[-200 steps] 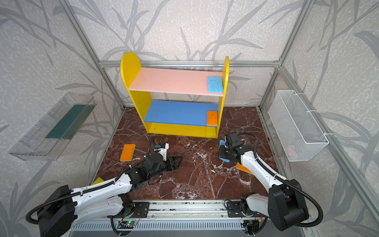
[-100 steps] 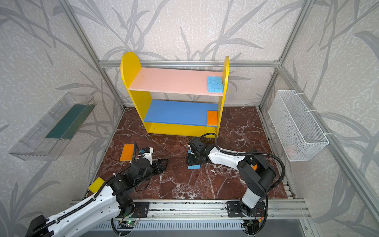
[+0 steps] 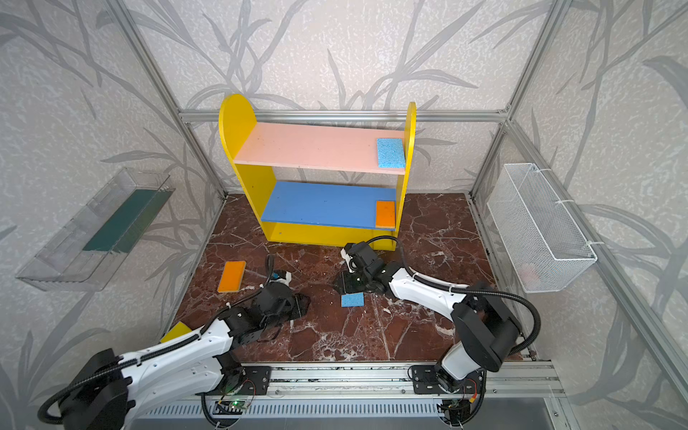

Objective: Place and organize the cleaning sponges onto the shelf
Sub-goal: 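Set the blue sponge down and open the right gripper while the left gripper grasps it, then lift the blue sponge with the left gripper up to the pink shelf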

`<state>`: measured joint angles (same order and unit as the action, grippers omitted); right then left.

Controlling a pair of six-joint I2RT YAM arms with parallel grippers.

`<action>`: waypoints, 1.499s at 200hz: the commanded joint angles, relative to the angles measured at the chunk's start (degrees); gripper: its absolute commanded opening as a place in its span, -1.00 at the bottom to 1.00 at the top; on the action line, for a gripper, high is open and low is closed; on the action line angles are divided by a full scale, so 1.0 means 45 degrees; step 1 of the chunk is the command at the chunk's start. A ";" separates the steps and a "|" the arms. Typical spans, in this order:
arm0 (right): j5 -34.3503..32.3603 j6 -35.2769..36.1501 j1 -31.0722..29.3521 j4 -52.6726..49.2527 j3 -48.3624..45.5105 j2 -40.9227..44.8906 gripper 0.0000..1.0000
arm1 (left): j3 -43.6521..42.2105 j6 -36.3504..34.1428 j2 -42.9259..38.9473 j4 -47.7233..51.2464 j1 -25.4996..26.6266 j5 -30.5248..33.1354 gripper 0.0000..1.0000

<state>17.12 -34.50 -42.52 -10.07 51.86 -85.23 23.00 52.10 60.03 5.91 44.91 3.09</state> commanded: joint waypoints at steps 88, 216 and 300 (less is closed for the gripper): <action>0.2188 0.0716 0.5232 -0.0731 -0.3980 0.6194 0.49 | 0.2721 0.0295 0.5697 -0.3896 0.0861 -0.1786 0.00; 0.2659 0.1205 0.6987 -0.1103 -0.4976 0.8177 0.91 | 0.4179 0.0210 0.7482 -0.2582 0.1359 -0.1305 -0.60; 0.2698 0.1256 0.7087 -0.1081 -0.5078 0.8315 0.91 | 0.4414 0.0318 0.8008 -0.2370 0.1447 -0.1214 -0.68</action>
<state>28.56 -29.89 -10.92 -14.87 29.71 -48.88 41.78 52.97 95.09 -6.33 51.07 -3.68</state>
